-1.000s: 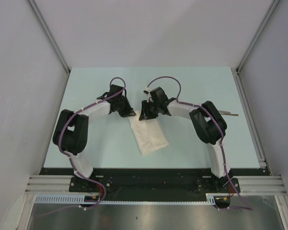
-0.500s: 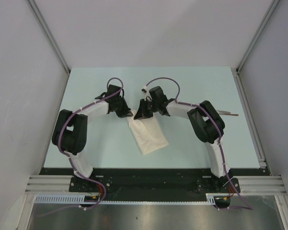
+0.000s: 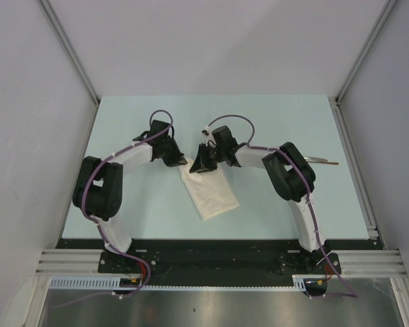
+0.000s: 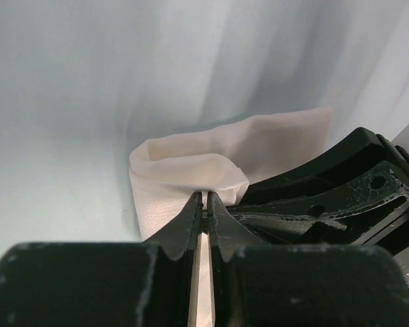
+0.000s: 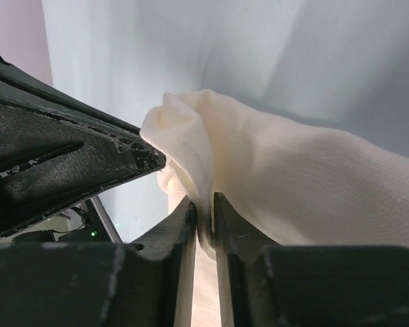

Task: Fold the napkin into a case and place the utensils inside
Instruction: Fold the lower triangle-folded napkin at the center of the board.

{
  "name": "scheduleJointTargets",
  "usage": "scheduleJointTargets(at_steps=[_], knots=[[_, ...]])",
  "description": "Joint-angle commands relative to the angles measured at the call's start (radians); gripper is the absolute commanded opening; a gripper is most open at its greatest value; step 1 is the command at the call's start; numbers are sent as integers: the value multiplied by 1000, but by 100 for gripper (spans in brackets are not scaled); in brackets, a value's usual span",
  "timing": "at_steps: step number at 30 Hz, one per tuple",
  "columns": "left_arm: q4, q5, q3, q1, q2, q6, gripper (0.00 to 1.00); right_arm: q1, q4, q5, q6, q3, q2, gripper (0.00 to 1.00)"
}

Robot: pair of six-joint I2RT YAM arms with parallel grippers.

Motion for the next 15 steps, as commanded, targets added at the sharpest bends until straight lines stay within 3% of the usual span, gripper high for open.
scheduleJointTargets(at_steps=[1, 8, 15], knots=[[31, 20, 21, 2, -26, 10, 10, -16, -38, 13, -51, -7, -29, 23], [48, 54, 46, -7, 21, -4, 10, -37, -168, 51, -117, -60, -136, 47], [52, 57, 47, -10, 25, -10, 10, -19, -170, 48, -83, -295, -330, 56]])
